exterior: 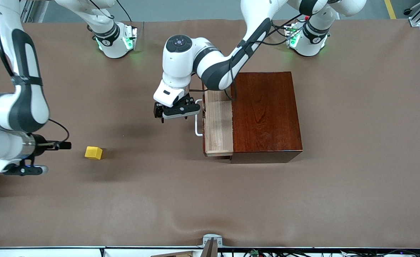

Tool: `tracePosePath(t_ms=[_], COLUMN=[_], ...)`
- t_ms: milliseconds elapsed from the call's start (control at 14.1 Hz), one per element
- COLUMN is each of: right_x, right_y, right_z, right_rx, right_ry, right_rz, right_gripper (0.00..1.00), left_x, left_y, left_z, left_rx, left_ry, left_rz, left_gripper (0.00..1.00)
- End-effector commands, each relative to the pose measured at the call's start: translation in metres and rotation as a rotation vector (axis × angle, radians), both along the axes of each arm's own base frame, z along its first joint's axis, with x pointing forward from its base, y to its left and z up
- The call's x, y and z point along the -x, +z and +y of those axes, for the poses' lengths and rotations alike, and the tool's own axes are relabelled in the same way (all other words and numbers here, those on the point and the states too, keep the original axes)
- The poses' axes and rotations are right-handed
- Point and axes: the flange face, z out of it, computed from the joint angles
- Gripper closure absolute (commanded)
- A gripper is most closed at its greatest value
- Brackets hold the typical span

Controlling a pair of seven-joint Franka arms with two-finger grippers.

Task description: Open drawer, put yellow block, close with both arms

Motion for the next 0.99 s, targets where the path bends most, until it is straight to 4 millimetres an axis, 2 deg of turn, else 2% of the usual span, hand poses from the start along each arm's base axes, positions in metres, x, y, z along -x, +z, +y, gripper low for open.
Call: tracePosePath(t_ms=[0, 142, 355, 426, 497, 639, 710, 781, 852, 923], right_x=[0.011, 0.006, 0.004, 0.003, 0.005, 0.001, 0.002, 0.002, 0.002, 0.002], right_y=[-0.031, -0.054, -0.083, -0.083, -0.094, -0.119, -0.125, -0.127, -0.127, -0.128], right_z=[0.007, 0.008, 0.017, 0.025, 0.027, 0.023, 0.020, 0.019, 0.020, 0.020], right_rx=[-0.013, -0.013, -0.023, -0.041, -0.053, -0.064, -0.070, -0.076, -0.076, -0.076], right_ry=[-0.006, -0.003, 0.006, 0.007, 0.000, -0.019, -0.032, -0.039, -0.036, -0.037], right_rz=[-0.034, -0.043, -0.037, -0.040, -0.025, -0.049, -0.050, -0.047, -0.047, -0.045], right_gripper=[0.00, 0.00, 0.00, 0.00, 0.00, 0.00, 0.00, 0.11, 0.14, 0.24], left_x=[-0.034, -0.050, -0.083, -0.091, -0.098, -0.113, -0.118, -0.123, -0.128, -0.131], left_y=[0.087, 0.137, 0.197, 0.204, 0.213, 0.231, 0.233, 0.237, 0.242, 0.248], left_z=[0.064, 0.121, 0.228, 0.256, 0.286, 0.343, 0.369, 0.398, 0.425, 0.449], left_rx=[-0.022, -0.096, -0.186, -0.214, -0.235, -0.250, -0.264, -0.272, -0.276, -0.279], left_ry=[0.090, 0.084, 0.037, 0.002, -0.021, -0.068, -0.097, -0.134, -0.174, -0.203], left_rz=[0.008, 0.048, 0.100, 0.123, 0.143, 0.157, 0.180, 0.190, 0.185, 0.181], left_gripper=[0.00, 0.00, 0.00, 0.00, 0.00, 0.00, 0.00, 0.00, 0.00, 0.00])
